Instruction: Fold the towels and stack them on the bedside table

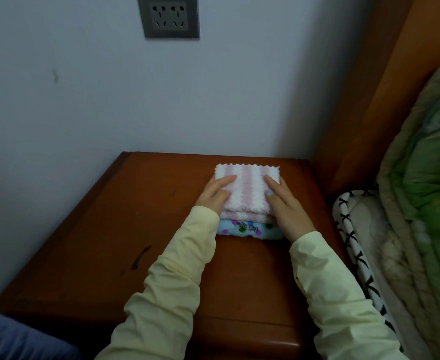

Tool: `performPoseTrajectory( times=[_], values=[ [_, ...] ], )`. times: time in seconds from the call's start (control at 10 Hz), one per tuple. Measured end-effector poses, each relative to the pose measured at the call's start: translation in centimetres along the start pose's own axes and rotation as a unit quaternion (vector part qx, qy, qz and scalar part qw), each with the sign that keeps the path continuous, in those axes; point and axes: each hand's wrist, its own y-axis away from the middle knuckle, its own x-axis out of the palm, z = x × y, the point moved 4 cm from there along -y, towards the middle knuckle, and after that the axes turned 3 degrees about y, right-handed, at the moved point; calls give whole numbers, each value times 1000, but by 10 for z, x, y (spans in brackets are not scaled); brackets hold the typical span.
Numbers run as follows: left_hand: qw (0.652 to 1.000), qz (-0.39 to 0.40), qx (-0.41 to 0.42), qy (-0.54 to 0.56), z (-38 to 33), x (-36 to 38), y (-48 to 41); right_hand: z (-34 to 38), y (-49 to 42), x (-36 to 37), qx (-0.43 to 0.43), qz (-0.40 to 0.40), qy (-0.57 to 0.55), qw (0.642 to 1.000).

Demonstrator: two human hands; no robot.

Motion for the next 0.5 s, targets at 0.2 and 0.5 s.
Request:
performPoseTrajectory(
  times=[0.2,0.5],
  values=[
    [997,10,-16,-80,7,8,-1,-12,-3,0,10,8,15,1000],
    [704,-148,-115,685,-14,-4,3,1,4,-18,17,-73,-117,990]
  ],
)
